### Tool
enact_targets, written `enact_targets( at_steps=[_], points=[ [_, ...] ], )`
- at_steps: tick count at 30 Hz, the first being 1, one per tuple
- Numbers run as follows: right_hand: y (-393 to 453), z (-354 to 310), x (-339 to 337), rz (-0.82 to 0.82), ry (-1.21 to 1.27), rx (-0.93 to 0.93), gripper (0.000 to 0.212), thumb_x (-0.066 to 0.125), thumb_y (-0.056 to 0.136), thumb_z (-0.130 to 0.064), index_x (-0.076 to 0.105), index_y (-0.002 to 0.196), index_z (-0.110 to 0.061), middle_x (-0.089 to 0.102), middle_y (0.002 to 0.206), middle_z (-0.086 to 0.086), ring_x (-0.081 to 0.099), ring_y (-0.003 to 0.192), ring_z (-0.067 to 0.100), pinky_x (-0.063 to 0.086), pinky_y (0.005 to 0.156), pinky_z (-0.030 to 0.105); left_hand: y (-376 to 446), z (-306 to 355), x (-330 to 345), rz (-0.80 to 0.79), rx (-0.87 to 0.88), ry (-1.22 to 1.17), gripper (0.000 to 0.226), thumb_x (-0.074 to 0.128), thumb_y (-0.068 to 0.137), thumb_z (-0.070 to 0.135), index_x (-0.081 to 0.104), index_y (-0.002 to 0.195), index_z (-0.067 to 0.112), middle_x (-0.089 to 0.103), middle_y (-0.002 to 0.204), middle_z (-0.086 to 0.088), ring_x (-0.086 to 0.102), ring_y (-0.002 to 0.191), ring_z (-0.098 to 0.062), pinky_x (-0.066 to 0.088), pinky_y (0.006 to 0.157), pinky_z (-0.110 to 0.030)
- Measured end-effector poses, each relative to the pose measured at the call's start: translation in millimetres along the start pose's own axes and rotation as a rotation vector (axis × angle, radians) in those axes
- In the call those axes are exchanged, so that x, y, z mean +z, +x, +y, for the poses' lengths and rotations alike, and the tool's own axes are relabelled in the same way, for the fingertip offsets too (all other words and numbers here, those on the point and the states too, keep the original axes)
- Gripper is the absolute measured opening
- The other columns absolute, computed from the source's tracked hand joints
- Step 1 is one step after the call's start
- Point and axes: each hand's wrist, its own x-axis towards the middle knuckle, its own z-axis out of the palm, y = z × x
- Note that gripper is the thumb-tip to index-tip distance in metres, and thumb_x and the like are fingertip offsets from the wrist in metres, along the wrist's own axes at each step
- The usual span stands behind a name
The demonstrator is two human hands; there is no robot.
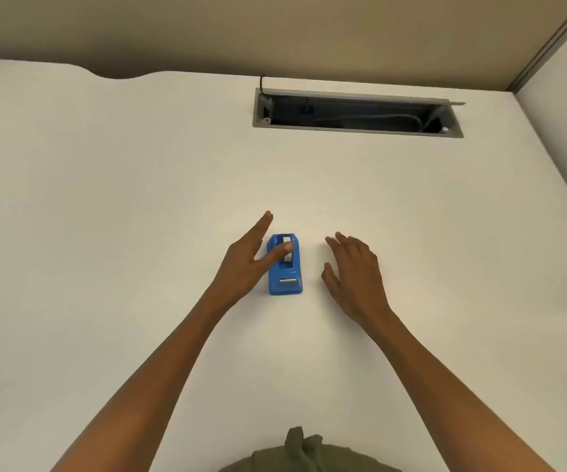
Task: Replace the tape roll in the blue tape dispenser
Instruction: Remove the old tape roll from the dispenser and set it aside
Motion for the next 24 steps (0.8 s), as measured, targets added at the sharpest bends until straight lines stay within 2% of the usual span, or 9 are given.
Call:
enact_targets(
  at_steps=[3, 8, 12, 14, 16, 18, 20, 22, 24],
  points=[
    [0, -3, 3, 0.011, 0.09, -0.035, 0.048, 0.044, 0.093, -0.01, 0.037, 0.141, -0.012, 0.034, 0.152, 0.008, 0.029, 0.139, 0.025, 0.024, 0.112, 0.035, 0, -1, -3, -0.094, -0.013, -0.008, 0.093, 0.084, 0.057, 0.039, 0.035, 0.136, 0.041, 0.04, 0.138, 0.022, 0.039, 0.126, -0.001, 0.033, 0.101, -0.021],
    [-6, -4, 9, -0.003, 0.156, -0.043, 0.053, 0.049, 0.089, -0.006, 0.037, 0.141, -0.013, 0.035, 0.15, 0.007, 0.031, 0.137, 0.024, 0.025, 0.11, 0.032, 4, -12, -6, -0.16, 0.033, 0.071, 0.098, 0.088, 0.055, 0.026, 0.035, 0.137, 0.034, 0.041, 0.133, 0.022, 0.042, 0.121, 0.002, 0.032, 0.09, 0.003],
    [2, -8, 1, 0.101, 0.315, -0.053, 0.053, 0.055, 0.089, -0.011, 0.04, 0.139, -0.016, 0.041, 0.146, 0.006, 0.033, 0.135, 0.022, 0.028, 0.111, 0.032, 5, -16, -6, -0.19, 0.063, 0.173, 0.106, 0.087, 0.057, 0.028, 0.025, 0.142, 0.033, 0.033, 0.135, 0.023, 0.037, 0.122, 0.004, 0.029, 0.097, -0.006],
    [10, -13, -7, 0.135, 0.42, -0.09, 0.052, 0.059, 0.088, -0.015, 0.043, 0.137, -0.017, 0.045, 0.142, 0.002, 0.035, 0.132, 0.016, 0.027, 0.108, 0.019, 5, -19, -4, -0.191, 0.07, 0.189, 0.107, 0.086, 0.059, 0.027, 0.021, 0.144, 0.032, 0.031, 0.137, 0.023, 0.034, 0.123, 0.005, 0.025, 0.093, 0.002],
    [18, -19, -15, 0.07, 0.485, -0.131, 0.055, 0.064, 0.085, -0.02, 0.044, 0.137, -0.021, 0.047, 0.141, -0.003, 0.036, 0.13, 0.012, 0.023, 0.102, 0.008, 5, -20, -2, -0.185, 0.09, 0.211, 0.106, 0.085, 0.062, 0.026, 0.019, 0.144, 0.03, 0.031, 0.141, 0.018, 0.033, 0.124, 0.004, 0.022, 0.091, 0.008],
    [26, -24, -18, -0.032, 0.463, -0.184, 0.06, 0.068, 0.082, -0.023, 0.043, 0.137, -0.022, 0.047, 0.141, -0.004, 0.037, 0.13, 0.012, 0.024, 0.101, 0.011, 5, -21, -2, -0.176, 0.096, 0.227, 0.105, 0.083, 0.063, 0.025, 0.018, 0.145, 0.028, 0.03, 0.149, 0.011, 0.033, 0.127, 0.001, 0.023, 0.097, 0.003],
    [31, -26, -19, -0.118, 0.434, -0.218, 0.064, 0.071, 0.08, -0.021, 0.044, 0.137, -0.022, 0.047, 0.141, -0.003, 0.038, 0.13, 0.014, 0.024, 0.101, 0.016, 5, -21, -3, -0.178, 0.098, 0.226, 0.104, 0.083, 0.064, 0.025, 0.018, 0.145, 0.026, 0.028, 0.152, 0.007, 0.033, 0.133, -0.004, 0.026, 0.106, -0.011],
    [35, -28, -18, -0.168, 0.423, -0.227, 0.062, 0.072, 0.078, -0.018, 0.046, 0.135, -0.02, 0.049, 0.139, 0.0, 0.041, 0.128, 0.017, 0.026, 0.1, 0.017, 5, -20, -4, -0.191, 0.098, 0.221, 0.104, 0.083, 0.064, 0.025, 0.018, 0.145, 0.025, 0.027, 0.153, 0.006, 0.033, 0.136, -0.008, 0.028, 0.111, -0.023],
    [36, -28, -17, -0.188, 0.418, -0.234, 0.059, 0.073, 0.077, -0.017, 0.05, 0.132, -0.018, 0.051, 0.135, 0.002, 0.045, 0.124, 0.018, 0.031, 0.099, 0.021, 5, -20, -4, -0.201, 0.101, 0.216, 0.105, 0.083, 0.064, 0.024, 0.017, 0.146, 0.025, 0.027, 0.153, 0.006, 0.032, 0.137, -0.009, 0.029, 0.113, -0.028]
  ],
)
